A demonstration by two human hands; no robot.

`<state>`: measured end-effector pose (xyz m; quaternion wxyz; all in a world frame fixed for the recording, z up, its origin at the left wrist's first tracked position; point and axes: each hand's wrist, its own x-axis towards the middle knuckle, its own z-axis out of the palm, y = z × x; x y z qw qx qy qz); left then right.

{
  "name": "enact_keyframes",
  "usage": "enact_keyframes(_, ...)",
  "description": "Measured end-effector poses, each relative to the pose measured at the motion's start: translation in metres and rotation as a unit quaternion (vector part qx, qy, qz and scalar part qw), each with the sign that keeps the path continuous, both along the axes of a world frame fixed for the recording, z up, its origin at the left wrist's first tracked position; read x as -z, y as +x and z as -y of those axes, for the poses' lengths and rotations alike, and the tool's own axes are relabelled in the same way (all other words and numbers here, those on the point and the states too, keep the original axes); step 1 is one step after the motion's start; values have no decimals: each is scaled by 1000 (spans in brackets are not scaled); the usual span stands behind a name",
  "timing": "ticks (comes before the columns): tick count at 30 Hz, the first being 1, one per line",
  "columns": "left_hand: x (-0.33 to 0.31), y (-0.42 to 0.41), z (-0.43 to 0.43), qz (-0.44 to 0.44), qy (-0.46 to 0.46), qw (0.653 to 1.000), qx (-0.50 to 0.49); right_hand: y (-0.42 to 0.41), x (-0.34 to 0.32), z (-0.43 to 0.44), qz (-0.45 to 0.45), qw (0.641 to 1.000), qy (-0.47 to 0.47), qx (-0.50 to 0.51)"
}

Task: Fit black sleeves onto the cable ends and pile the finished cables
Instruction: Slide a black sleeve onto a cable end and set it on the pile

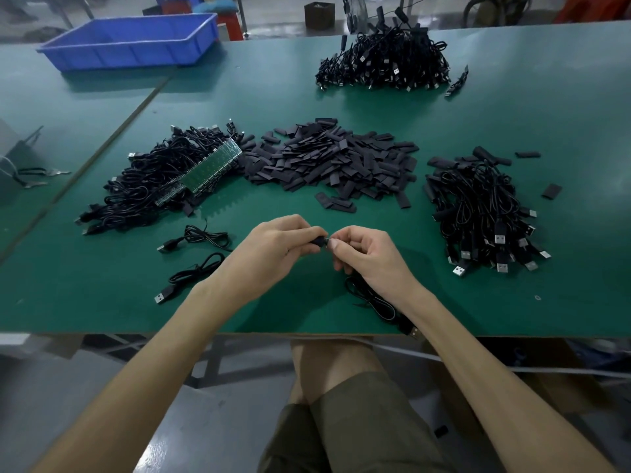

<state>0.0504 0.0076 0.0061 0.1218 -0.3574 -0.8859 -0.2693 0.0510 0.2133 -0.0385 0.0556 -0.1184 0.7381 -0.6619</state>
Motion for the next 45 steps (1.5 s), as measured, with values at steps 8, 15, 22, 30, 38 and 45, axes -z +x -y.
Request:
enact_keyframes(8, 10, 3, -3, -10, 65, 998, -17, 0, -1, -1, 7, 1000, -3, -1)
enact_keyframes(15, 12, 4, -4, -6, 77, 997, -30, 0, 0, -1, 10, 1000, -15, -4)
enact_keyframes(22, 8, -2, -1, 19, 15, 1000, -10, -2, 0, 0, 16, 1000, -14, 0)
enact_keyframes(30, 17, 3, -5, -56, 113, 991, -36, -2, -2, -1, 23, 1000, -16, 2)
enact_keyframes(38, 22, 0, 1, -16, 136, 990, -37, -3, 0, 0, 27, 999, -29, -6)
enact_keyframes(45, 17, -3, 3, -9, 103, 994, -22, -3, -1, 0, 20, 999, -27, -7)
